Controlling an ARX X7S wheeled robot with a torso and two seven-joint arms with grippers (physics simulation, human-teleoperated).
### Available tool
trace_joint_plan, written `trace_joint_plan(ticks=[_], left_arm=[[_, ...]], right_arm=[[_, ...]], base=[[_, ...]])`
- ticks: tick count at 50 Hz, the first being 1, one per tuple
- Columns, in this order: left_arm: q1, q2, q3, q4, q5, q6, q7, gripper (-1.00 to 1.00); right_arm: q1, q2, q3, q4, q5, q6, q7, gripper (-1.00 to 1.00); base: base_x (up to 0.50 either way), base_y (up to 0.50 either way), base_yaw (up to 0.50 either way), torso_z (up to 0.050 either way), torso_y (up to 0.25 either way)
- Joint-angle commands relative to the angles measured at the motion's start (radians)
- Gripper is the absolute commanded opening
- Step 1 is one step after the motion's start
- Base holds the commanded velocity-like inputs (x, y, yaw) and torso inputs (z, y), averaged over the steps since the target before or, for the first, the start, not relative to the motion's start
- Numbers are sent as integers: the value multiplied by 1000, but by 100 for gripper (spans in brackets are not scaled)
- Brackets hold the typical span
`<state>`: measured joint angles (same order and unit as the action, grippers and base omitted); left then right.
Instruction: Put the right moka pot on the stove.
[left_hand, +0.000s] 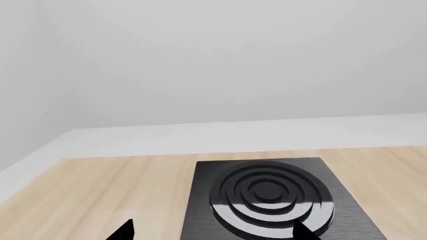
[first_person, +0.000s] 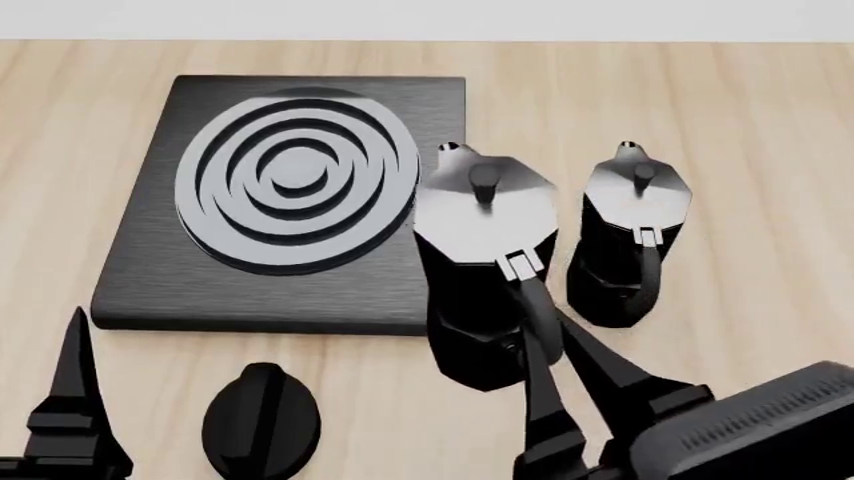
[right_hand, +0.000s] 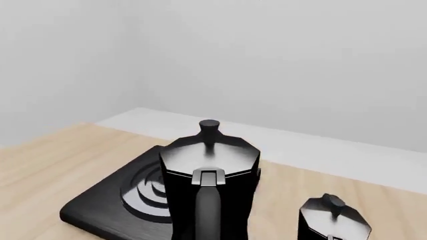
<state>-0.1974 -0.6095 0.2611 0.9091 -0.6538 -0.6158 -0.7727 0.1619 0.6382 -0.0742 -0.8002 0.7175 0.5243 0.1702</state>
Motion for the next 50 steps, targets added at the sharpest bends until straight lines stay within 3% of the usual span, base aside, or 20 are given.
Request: trace_joint_plan(ticks=[1, 23, 50], left_arm=[[-3, -3, 1, 1, -5, 0, -4, 100], [-6, -7, 5, -1, -8, 7, -6, 100], [-9, -14, 10, -1, -14, 11, -13, 100]], right_arm=[[159, -38, -64, 19, 9, 66, 5, -100], [413, -154, -200, 187, -21, 138, -8, -100], [557, -275, -349, 468, -147, 42, -120, -100]], base=[[0, 0, 0, 0, 0], [0, 0, 0, 0, 1], [0, 0, 0, 0, 1]])
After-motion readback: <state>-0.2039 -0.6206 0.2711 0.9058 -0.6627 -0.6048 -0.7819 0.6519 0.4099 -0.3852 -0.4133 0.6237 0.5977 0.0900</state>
